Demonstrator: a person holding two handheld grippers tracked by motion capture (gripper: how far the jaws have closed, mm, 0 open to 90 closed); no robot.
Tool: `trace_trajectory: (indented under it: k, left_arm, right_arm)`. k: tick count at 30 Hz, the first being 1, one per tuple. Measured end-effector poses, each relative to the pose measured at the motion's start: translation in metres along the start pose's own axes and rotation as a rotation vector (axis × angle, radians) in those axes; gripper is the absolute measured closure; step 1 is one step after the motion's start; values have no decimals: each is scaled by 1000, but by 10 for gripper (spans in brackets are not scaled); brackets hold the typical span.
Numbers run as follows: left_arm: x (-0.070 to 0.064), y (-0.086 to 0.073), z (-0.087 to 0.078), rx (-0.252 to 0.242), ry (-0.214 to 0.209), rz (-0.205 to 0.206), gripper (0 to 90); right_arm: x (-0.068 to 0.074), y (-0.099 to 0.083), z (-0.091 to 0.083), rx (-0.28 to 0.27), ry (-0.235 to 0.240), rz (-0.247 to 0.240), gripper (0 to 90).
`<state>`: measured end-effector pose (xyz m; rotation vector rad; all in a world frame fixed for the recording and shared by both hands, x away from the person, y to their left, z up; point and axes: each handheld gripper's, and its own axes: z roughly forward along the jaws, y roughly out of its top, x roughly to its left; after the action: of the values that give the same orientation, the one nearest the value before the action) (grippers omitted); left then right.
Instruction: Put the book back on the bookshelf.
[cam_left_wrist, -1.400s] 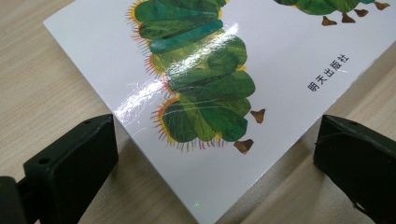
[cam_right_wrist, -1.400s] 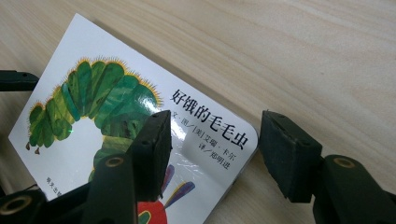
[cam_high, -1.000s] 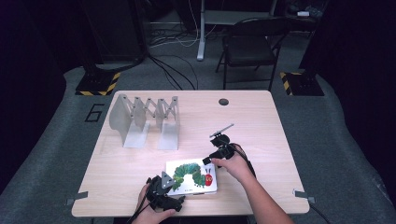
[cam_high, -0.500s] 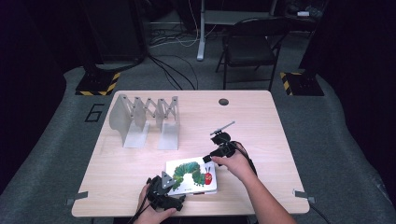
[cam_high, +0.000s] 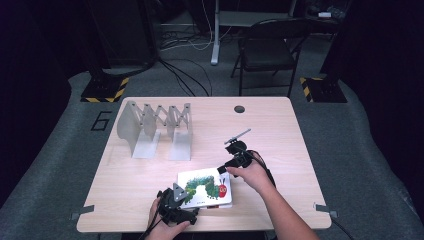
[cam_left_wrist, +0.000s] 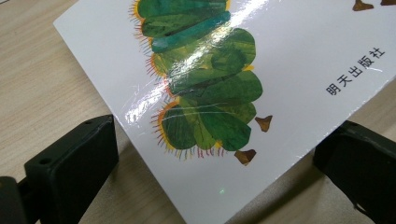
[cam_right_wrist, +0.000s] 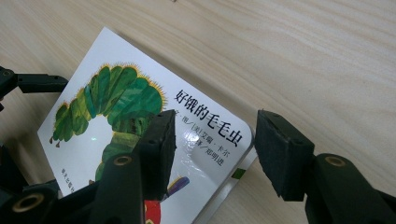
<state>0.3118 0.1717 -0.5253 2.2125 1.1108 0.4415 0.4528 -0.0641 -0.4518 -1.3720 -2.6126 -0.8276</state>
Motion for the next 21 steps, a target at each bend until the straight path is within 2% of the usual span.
trace_trajectory:
  k: [2, 7, 12, 18, 21]
  left_arm:
    - [-1, 1, 1, -3, 3, -17, 0]
    - [0, 3, 2, 3, 6, -24, 0]
    - [1, 6, 2, 25, 1, -10, 0]
    - [1, 7, 3, 33, 9, -13, 0]
    - [0, 8, 2, 33, 23, 6, 0]
  right_arm:
    - [0, 0, -1, 3, -1, 1, 495]
    - [-2, 0, -1, -7, -9, -2, 520]
    - [-3, 1, -2, -11, -8, -12, 528]
    - [-2, 1, -5, -13, -2, -16, 539]
    - [-2, 1, -5, -7, -7, -21, 539]
